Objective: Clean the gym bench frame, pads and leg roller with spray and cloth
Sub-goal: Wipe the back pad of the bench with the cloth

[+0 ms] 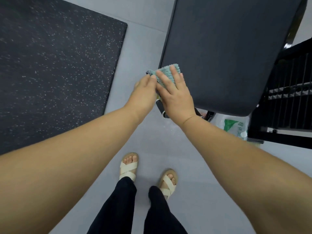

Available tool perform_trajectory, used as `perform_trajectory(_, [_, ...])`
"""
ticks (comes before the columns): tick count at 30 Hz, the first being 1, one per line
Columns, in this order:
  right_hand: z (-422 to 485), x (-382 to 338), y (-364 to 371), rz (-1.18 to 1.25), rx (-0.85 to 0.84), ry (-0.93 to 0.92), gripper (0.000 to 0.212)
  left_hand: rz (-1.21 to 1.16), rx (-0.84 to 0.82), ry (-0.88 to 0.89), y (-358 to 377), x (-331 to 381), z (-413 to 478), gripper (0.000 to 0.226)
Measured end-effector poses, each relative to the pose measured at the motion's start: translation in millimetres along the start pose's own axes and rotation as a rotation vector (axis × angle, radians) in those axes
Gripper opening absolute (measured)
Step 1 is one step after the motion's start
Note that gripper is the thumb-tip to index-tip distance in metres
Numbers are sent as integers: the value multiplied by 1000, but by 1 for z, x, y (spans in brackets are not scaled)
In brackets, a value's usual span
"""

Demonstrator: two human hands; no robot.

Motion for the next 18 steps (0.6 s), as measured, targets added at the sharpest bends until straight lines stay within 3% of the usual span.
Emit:
perform_trajectory(4, [-17,11,-5,-81,-15,-350,68,217,36,69,10,-13,-11,44])
perform_trajectory(8, [-41,33,-14,-52,-15,-457,58,346,122,266,27,-16,-26,42])
perform_trajectory(14, [-101,97,-18,-115,-95,-396,52,684,9,329,80,-22,-36,50])
perform_trajectory(18, [-163,162,-42,-32,-124,-84,60,764,-39,354,114,-29,-46,50])
Point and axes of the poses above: each hand's wrist, its own z-axis towards the middle knuckle, its own y-axis out of the palm, x = y × z, the point moved 5 cm from there along z, towards the middle knuckle, and after that the axes turned 7 degrees about -z, right-handed, at the moved point
